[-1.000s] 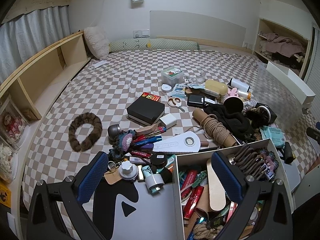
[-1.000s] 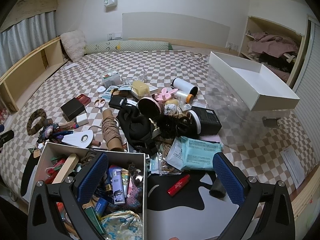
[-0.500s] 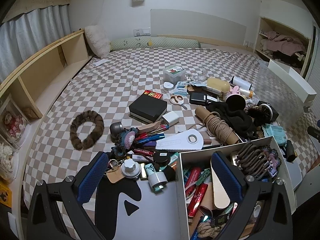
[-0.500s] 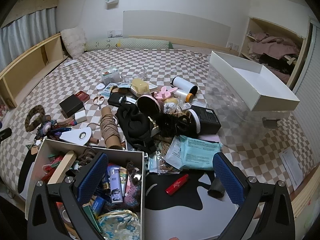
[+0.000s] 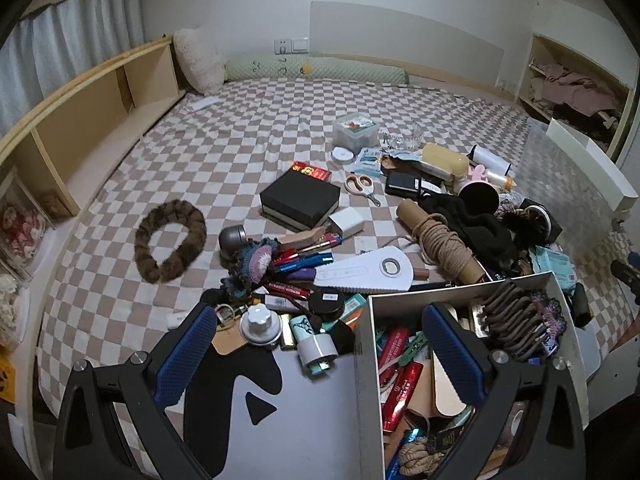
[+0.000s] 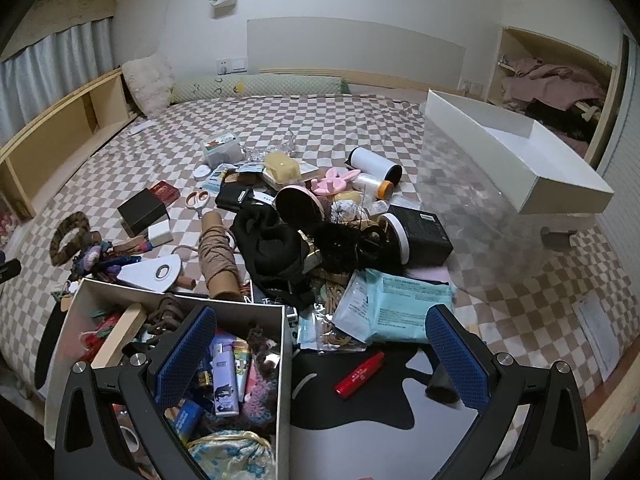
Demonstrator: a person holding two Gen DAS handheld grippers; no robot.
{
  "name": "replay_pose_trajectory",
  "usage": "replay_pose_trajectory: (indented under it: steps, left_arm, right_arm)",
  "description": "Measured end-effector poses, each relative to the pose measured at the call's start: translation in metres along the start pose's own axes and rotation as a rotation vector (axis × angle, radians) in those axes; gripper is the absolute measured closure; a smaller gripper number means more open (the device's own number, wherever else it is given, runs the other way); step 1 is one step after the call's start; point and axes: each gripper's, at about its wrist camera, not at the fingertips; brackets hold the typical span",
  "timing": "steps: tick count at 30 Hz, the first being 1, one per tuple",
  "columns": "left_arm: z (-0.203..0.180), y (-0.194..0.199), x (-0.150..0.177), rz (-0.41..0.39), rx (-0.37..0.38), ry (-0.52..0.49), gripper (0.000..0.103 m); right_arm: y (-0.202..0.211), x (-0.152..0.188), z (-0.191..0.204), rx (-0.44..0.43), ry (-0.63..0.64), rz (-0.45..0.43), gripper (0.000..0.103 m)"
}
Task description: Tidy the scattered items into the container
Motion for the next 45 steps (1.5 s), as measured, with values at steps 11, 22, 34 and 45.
replay_pose_trajectory:
  steps: [11,22,34,45]
  left_arm:
    - [0.02,-0.019,-0.013,0.017,-0.014,0.079,0.0]
    - [0.028,-0.057,-0.015,0.026,-0.148,-0.025,0.0]
    - [0.038,-0.085,-0.01,0.091,-0.211,-0.061,0.0]
    - [0.06,-0.114,-0.008,0.17,-0.263,-0.031,0.0]
  right_arm:
    - [-0.031,0.006,-0.03,-0.076,-0.148,0.138,0.0]
    - [-0.073,0.03,-0.057,-0.051,-0.216,0.308,0.0]
    - [-0.107,0.058,-0.084,-0.026,-0.295,0.451,0.0]
    - [-0.126,0.085,-0.13,0.043,-0.41,0.506,0.014]
Point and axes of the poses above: each gripper's, at about its wrist camera, not at the fingertips, and y roughly against the way its jaws point, z to its left, x to its underside, and after that the axes turned 14 degrees about y, right-handed
